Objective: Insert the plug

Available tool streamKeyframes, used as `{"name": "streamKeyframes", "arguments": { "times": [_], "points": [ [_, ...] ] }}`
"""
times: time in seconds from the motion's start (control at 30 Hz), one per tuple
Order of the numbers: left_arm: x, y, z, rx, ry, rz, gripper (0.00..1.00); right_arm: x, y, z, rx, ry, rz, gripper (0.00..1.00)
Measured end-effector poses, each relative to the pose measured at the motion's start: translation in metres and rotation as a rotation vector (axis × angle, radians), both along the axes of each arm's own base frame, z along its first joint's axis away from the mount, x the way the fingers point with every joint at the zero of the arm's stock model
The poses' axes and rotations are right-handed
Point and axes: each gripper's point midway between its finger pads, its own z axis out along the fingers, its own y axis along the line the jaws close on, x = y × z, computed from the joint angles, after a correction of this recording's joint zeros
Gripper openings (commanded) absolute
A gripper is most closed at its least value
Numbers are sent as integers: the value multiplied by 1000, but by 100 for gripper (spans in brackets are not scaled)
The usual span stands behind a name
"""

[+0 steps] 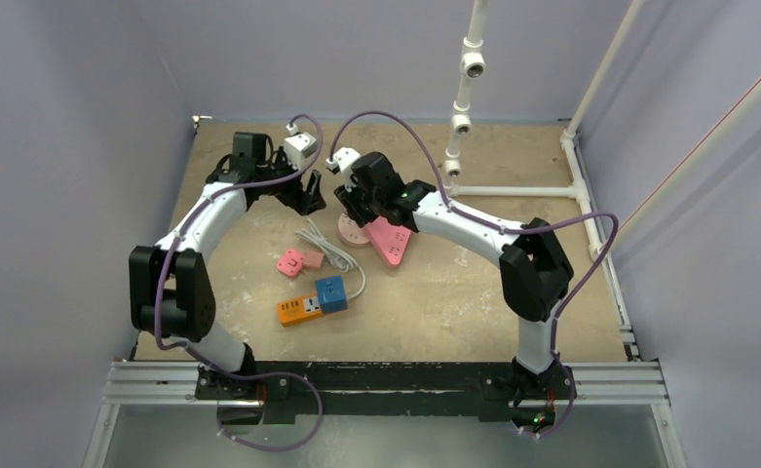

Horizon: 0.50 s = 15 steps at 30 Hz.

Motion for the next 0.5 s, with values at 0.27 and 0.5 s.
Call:
{"name": "streamKeyframes", "arguments": {
  "times": [0.27, 0.5],
  "points": [
    [8, -8, -18, -65, 129, 49, 71, -7, 3, 8, -35, -66, 158, 0],
    [13, -13, -32, -105, 195, 74, 55, -12, 14, 8, -25, -59, 251, 0]
  ]
}}
